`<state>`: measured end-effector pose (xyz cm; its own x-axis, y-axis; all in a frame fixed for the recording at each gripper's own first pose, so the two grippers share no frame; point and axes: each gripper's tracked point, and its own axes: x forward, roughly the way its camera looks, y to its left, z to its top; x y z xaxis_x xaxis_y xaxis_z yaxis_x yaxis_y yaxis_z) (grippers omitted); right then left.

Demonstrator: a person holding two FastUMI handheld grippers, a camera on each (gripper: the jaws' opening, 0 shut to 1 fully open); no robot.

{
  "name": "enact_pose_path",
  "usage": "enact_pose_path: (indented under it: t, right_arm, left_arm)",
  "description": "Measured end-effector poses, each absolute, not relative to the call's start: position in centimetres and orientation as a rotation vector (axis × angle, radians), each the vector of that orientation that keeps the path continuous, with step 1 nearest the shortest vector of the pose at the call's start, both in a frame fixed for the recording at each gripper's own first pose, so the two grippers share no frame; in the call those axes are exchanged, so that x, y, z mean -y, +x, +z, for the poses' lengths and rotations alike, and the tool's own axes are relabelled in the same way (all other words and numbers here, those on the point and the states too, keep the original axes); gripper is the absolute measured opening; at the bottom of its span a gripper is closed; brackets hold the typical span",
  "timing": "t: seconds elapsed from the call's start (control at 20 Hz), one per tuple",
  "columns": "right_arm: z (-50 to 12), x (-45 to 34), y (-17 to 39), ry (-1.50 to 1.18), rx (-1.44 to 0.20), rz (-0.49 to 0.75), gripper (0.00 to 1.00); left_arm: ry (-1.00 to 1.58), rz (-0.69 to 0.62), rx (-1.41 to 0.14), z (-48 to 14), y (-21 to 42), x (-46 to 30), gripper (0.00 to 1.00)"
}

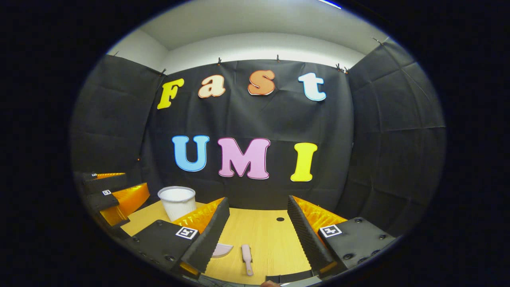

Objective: Pick up the small broom and dustpan from the desktop, sweep the trash into the dustpan with the broom, and then empty the trash into the garbage bin.

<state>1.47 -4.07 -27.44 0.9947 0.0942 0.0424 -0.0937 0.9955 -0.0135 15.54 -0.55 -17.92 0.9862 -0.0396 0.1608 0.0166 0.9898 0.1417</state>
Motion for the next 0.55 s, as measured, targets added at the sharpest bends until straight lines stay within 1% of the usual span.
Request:
enact_pose_path:
  t: [0.05, 0.1, 0.15, 0.2, 0.25, 0.3, 0.35, 0.4, 0.45, 0.5, 0.55]
  right_arm:
    - [-27.7, 4.3, 1.3, -0.016, 0.058, 0.095, 0.89]
    - [-27.3, 4.0, 0.8, -0.027, 0.081, 0.104, 0.95]
    - [-27.0, 3.9, 0.4, -0.032, 0.096, 0.114, 0.95]
    - [-26.3, 4.1, -0.5, -0.03, 0.113, 0.112, 0.9]
    - [-25.9, 4.4, -0.9, -0.027, 0.109, 0.11, 0.9]
    - [-26.0, 4.6, -1.2, -0.021, 0.102, 0.111, 0.91]
    - [-25.9, 4.8, -1.1, -0.013, 0.105, 0.109, 0.95]
    - [-26.3, 5.0, -0.6, -0.014, 0.092, 0.106, 0.94]
    - [-26.7, 5.1, -0.2, -0.014, 0.073, 0.107, 0.9]
    - [-27.0, 5.0, 0.2, -0.01, 0.059, 0.11, 0.91]
    - [-27.1, 5.1, 0.3, -0.009, 0.06, 0.107, 0.95]
  left_arm:
    - [0.132, -0.01, 0.178, -17.7, 15.1, 0.4, 0.83]
    - [0.128, -0.009, 0.182, -17.2, 15.3, 0.6, 0.86]
    - [0.125, -0.004, 0.185, -17.1, 15.5, 0.9, 0.83]
    - [0.123, 0.011, 0.184, -17.0, 15.7, 0.9, 0.83]
    - [0.121, 0.024, 0.164, -17.0, 15.9, 1.0, 0.85]
    - [0.114, 0.03, 0.15, -17.7, 15.6, 1.1, 0.83]
    - [0.101, 0.02, 0.148, -17.7, 15.7, 1.5, 0.86]
    - [0.093, 0.009, 0.132, -17.8, 16.2, 2.5, 0.86]
    - [0.091, 0.011, 0.112, -18.3, 16.2, 2.8, 0.83]
    - [0.089, 0.018, 0.094, -18.9, 16.3, 2.6, 0.86]
    - [0.086, 0.015, 0.084, -19.3, 16.4, 2.8, 0.86]
